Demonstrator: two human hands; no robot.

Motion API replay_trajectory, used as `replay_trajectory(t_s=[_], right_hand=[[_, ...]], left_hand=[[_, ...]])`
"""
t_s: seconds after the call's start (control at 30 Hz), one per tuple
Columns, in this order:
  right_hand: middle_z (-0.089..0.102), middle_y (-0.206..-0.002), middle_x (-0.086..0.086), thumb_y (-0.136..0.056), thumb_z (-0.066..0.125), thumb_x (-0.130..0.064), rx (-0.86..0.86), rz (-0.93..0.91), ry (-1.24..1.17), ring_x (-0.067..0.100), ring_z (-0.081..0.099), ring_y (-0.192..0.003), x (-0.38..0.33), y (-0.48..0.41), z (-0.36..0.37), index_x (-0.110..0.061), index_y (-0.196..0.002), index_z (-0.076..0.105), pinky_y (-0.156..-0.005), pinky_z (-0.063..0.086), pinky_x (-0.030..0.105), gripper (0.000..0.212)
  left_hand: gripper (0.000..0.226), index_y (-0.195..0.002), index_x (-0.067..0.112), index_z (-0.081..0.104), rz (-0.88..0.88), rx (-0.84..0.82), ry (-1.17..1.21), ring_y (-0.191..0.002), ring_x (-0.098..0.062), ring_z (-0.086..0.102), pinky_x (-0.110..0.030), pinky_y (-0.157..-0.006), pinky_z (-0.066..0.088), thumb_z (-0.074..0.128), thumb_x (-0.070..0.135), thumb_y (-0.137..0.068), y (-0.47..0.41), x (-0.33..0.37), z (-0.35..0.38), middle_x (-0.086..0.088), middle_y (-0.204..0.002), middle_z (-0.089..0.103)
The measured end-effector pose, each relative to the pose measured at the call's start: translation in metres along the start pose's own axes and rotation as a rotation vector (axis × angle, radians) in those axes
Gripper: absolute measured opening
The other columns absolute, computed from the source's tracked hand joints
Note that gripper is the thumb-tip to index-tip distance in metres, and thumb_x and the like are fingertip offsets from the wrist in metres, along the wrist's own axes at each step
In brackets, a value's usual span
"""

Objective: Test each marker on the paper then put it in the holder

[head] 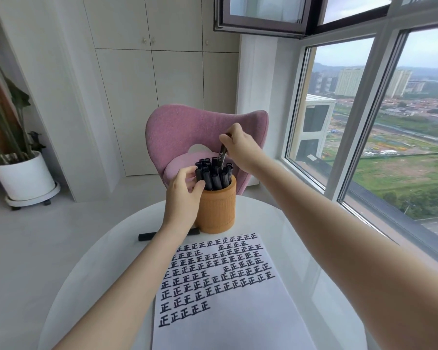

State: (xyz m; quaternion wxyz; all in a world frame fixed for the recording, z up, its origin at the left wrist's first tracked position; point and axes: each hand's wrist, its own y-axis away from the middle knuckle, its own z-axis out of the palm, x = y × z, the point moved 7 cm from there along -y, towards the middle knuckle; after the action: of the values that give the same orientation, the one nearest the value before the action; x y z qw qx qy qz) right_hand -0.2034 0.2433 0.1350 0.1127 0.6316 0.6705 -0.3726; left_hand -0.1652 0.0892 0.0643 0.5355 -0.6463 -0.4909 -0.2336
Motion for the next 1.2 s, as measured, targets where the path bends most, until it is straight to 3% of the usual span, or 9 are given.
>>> replay_trajectory(t_s=[0.13, 0.27, 0.4, 0.57, 0.67, 0.8, 0.9, 1.07, 1.2], right_hand=[[0.066, -0.092, 0.005, -0.097, 0.049, -0.026, 0.105, -0.088, -0.012, 0.025, 0.064, -0.084, -0.001, 0.002, -0.007, -0.009, -0.108, 0.062, -0.076, 0.050, 0.036, 0.024], [0.065, -0.087, -0.001, -0.094, 0.057, -0.015, 0.135, -0.231, -0.069, 0.011, 0.055, -0.072, -0.013, 0.008, -0.007, -0.008, -0.107, 0.071, -0.066, 0.042, 0.014, 0.021], [0.072, -0.093, 0.003, -0.091, 0.058, -0.013, 0.140, -0.282, -0.032, 0.009, 0.056, -0.080, -0.020, 0.010, -0.004, -0.011, -0.113, 0.069, -0.080, 0.050, 0.030, 0.025], [0.067, -0.084, -0.002, -0.088, 0.061, -0.015, 0.124, -0.304, -0.052, 0.017, 0.063, -0.080, -0.019, 0.012, -0.002, -0.015, -0.106, 0.065, -0.080, 0.052, 0.039, 0.019], [0.069, -0.091, 0.001, -0.087, 0.064, -0.017, 0.141, -0.283, -0.112, 0.019, 0.065, -0.085, -0.015, 0.013, -0.005, -0.015, -0.106, 0.066, -0.082, 0.054, 0.039, 0.019], [0.066, -0.096, -0.004, -0.094, 0.059, -0.016, 0.061, -0.204, -0.292, 0.011, 0.062, -0.090, -0.006, 0.008, -0.005, -0.014, -0.111, 0.069, -0.087, 0.050, 0.026, 0.020], [0.069, -0.092, -0.003, -0.097, 0.052, -0.009, 0.030, -0.189, -0.409, 0.014, 0.066, -0.090, 0.000, 0.004, -0.001, -0.013, -0.112, 0.068, -0.094, 0.052, 0.034, 0.023], [0.070, -0.089, 0.001, -0.095, 0.055, -0.009, 0.047, -0.139, -0.433, 0.010, 0.066, -0.082, 0.019, 0.003, -0.003, -0.010, -0.105, 0.069, -0.078, 0.052, 0.018, 0.017], [0.067, -0.088, 0.002, -0.086, 0.066, -0.002, -0.060, 0.078, -0.292, 0.006, 0.057, -0.067, 0.055, 0.006, 0.007, -0.005, -0.102, 0.071, -0.057, 0.046, 0.009, 0.017]], left_hand=[[0.035, -0.126, 0.012, 0.051, 0.015, 0.009, 0.004, -0.100, -0.009, 0.054, 0.008, -0.068, 0.033, 0.055, 0.009, -0.092, 0.002, -0.001, -0.001, -0.009, -0.124, 0.057], [0.036, -0.125, 0.011, 0.047, 0.027, 0.024, 0.046, -0.099, -0.007, 0.052, 0.005, -0.072, 0.035, 0.055, 0.006, -0.091, 0.005, -0.003, 0.003, -0.008, -0.125, 0.055], [0.036, -0.125, 0.012, 0.047, 0.039, 0.021, 0.037, -0.100, -0.006, 0.051, -0.012, -0.083, 0.036, 0.055, 0.006, -0.091, 0.006, -0.002, 0.006, -0.009, -0.125, 0.054], [0.043, -0.131, 0.012, 0.043, 0.037, 0.011, 0.031, -0.115, -0.016, 0.051, -0.024, -0.095, 0.040, 0.057, 0.007, -0.090, 0.004, -0.005, 0.008, -0.007, -0.129, 0.052], [0.043, -0.133, 0.015, 0.042, 0.059, 0.018, 0.000, -0.125, -0.017, 0.043, -0.023, -0.099, 0.032, 0.054, 0.012, -0.092, 0.001, 0.001, 0.006, -0.004, -0.134, 0.046], [0.042, -0.133, 0.017, 0.047, 0.138, 0.013, -0.055, -0.125, -0.020, 0.045, -0.032, -0.106, 0.034, 0.056, 0.016, -0.092, -0.028, 0.020, 0.004, -0.005, -0.133, 0.049], [0.047, -0.134, 0.015, 0.046, 0.114, -0.085, -0.006, -0.117, -0.017, 0.053, -0.025, -0.097, 0.038, 0.061, 0.016, -0.089, -0.048, 0.031, 0.015, -0.004, -0.126, 0.060], [0.035, -0.120, 0.018, 0.059, 0.152, -0.095, -0.008, -0.102, -0.018, 0.063, -0.027, -0.088, 0.049, 0.065, 0.016, -0.086, -0.057, 0.034, 0.027, -0.004, -0.107, 0.069], [0.050, -0.134, 0.028, 0.047, 0.211, -0.085, 0.000, -0.092, -0.013, 0.063, -0.014, -0.081, 0.046, 0.061, 0.012, -0.088, -0.056, 0.034, 0.028, -0.003, -0.097, 0.069]])
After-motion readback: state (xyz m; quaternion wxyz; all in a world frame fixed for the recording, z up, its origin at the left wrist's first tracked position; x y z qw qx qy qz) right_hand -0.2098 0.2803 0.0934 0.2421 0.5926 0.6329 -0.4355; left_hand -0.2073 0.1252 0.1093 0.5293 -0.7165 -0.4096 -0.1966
